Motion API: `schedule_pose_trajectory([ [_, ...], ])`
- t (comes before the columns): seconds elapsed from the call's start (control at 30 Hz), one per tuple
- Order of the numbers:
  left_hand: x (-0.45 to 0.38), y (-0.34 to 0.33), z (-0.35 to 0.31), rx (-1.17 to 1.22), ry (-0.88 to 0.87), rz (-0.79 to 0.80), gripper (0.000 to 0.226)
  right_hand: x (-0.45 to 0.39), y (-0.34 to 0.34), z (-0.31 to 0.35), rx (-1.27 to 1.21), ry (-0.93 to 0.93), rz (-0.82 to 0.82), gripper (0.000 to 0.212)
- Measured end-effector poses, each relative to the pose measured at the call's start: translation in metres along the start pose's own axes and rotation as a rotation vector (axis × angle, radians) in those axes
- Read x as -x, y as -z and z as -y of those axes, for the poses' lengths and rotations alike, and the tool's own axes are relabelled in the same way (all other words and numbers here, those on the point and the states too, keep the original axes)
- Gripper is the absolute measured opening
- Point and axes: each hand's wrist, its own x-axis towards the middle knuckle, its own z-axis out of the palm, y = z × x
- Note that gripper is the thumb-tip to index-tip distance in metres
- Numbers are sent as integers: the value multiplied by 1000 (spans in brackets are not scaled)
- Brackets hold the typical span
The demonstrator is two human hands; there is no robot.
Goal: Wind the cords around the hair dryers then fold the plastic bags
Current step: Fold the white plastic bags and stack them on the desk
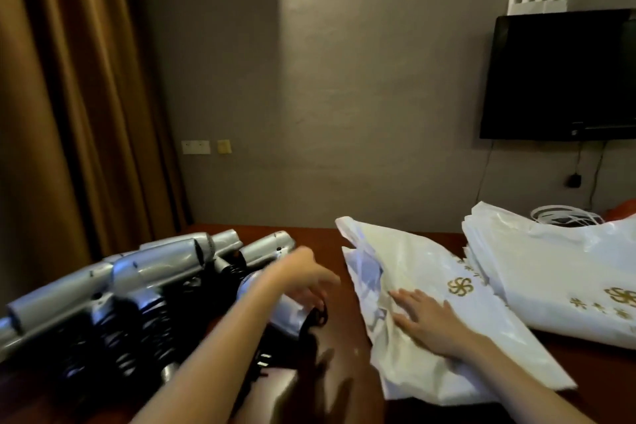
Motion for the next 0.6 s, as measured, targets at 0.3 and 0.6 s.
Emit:
schedule_pose_trajectory([
  [0.3,69,63,76,-166,224,-58,42,31,24,125,-275,343,-310,11],
  [0.6,74,25,119,79,173,-107,32,46,-39,215,-100,413,-17,39],
])
